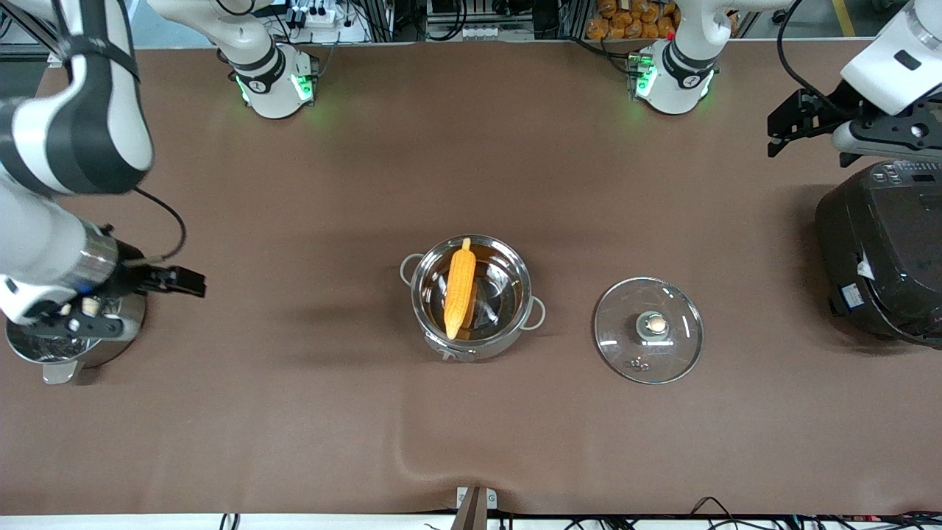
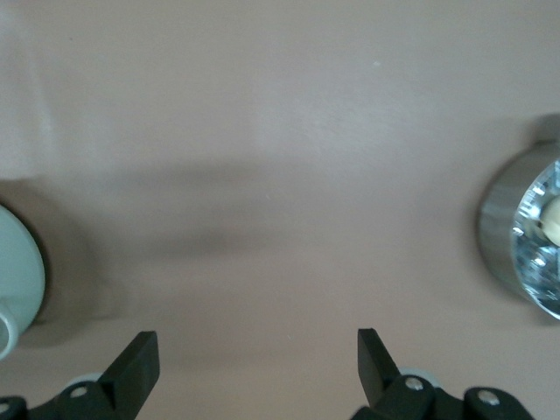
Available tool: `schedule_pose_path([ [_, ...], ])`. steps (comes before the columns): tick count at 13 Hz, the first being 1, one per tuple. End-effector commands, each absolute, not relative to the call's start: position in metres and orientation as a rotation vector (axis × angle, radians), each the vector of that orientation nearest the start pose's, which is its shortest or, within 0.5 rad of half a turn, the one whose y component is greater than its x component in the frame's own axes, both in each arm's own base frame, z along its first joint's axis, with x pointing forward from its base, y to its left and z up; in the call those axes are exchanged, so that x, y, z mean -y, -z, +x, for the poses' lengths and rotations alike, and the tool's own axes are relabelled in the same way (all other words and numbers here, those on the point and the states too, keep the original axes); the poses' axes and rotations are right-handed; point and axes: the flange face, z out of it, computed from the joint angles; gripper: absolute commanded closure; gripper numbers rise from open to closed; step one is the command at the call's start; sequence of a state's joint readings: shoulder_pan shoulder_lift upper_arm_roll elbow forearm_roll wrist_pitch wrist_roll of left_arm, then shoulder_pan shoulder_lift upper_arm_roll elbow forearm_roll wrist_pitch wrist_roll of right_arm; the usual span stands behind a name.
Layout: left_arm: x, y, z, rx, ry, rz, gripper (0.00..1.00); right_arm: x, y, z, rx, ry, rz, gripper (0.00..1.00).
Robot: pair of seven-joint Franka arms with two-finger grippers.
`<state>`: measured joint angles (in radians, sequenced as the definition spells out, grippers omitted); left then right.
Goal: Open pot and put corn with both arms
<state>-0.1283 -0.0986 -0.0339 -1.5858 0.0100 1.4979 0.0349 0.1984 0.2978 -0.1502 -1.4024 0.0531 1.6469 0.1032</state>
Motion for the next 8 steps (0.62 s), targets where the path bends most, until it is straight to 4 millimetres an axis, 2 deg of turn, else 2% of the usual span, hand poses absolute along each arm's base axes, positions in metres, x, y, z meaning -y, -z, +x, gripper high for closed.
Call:
schedule_pose_path([
  [1, 0.083, -0.671, 0.518, -0.319, -0.015, -3.127, 0.00, -0.022, -0.564, 0.590, -0.072, -0.037, -3.141, 0.00],
  [2, 0.083, -0.667, 0.520, -0.280, -0.027, -3.131, 0.00, -0.011, -0.574, 0.579, -0.019, -0.021, -3.156, 0.00],
  [4, 0.083, -0.660, 0.524, -0.227, -0.048, -3.134, 0.00, 0.008, -0.584, 0.560, -0.031, -0.031, -3.163, 0.00],
  [6, 0.087, -0.657, 0.525, -0.179, -0.056, -3.135, 0.00, 0.020, -0.593, 0.555, -0.056, -0.022, -3.161, 0.00],
  [8, 0.088, -0.659, 0.524, -0.163, -0.049, -3.141, 0.00, 0.021, -0.596, 0.554, -0.066, -0.025, -3.161, 0.00],
])
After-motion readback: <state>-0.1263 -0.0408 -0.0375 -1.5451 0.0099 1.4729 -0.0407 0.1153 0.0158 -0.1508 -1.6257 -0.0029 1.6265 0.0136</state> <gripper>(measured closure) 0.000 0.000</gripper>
